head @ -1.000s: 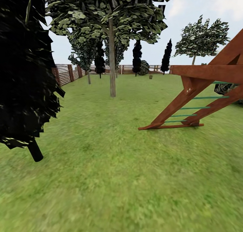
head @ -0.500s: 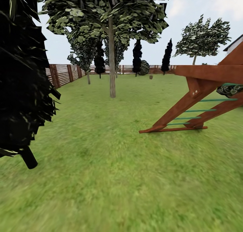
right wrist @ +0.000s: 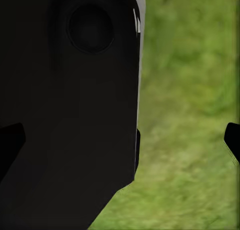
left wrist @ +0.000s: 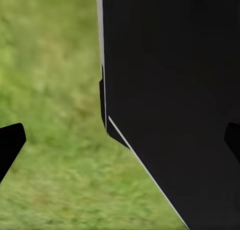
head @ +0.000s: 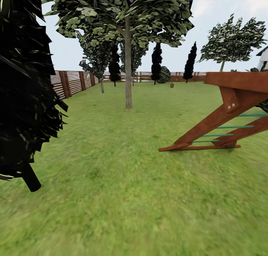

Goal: Take the three Easter eggs out of the wicker basket on the lawn in the garden, then place them on the lawn next to a single tree (choose any tree) so that all three eggs are next to the same tree and none are left in the basket.

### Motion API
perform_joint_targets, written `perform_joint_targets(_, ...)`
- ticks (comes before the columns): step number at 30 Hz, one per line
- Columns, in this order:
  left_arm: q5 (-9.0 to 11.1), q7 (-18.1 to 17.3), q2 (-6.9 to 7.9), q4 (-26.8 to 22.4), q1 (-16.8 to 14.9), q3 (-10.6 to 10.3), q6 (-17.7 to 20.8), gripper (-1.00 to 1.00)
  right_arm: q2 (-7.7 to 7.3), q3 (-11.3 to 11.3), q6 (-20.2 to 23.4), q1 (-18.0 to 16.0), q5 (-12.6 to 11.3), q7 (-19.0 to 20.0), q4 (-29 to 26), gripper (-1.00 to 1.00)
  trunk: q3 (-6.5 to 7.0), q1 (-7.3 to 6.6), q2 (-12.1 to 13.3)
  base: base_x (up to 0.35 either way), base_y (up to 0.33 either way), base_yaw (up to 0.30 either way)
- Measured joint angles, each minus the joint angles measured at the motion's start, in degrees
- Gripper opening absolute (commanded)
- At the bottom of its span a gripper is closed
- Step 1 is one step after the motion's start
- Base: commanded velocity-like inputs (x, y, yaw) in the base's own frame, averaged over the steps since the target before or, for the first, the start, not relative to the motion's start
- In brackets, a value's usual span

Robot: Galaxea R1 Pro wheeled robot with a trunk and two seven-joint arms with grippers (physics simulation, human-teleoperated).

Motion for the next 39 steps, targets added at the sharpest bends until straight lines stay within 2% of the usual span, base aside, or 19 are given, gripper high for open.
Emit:
perform_joint_targets(7,-0.04,0.00,0.00,0.00,0.00,0.00,0.00,1.00,0.04,0.00,0.00,0.00,0.02,0.00,0.00,1.00,0.00,0.00,0.00,0.336,0.000,0.006)
perform_joint_targets(16,-0.02,0.00,0.00,0.00,0.00,0.00,0.03,1.00,0.05,0.00,0.00,0.00,0.02,-0.05,0.00,1.00,0.00,0.00,0.00,0.336,0.000,0.141)
perform_joint_targets(39,-0.01,0.01,0.00,0.00,0.00,0.00,-0.01,1.00,-0.04,0.00,0.00,0.00,0.02,-0.07,0.00,1.00,0.00,0.00,0.00,0.336,0.000,0.002)
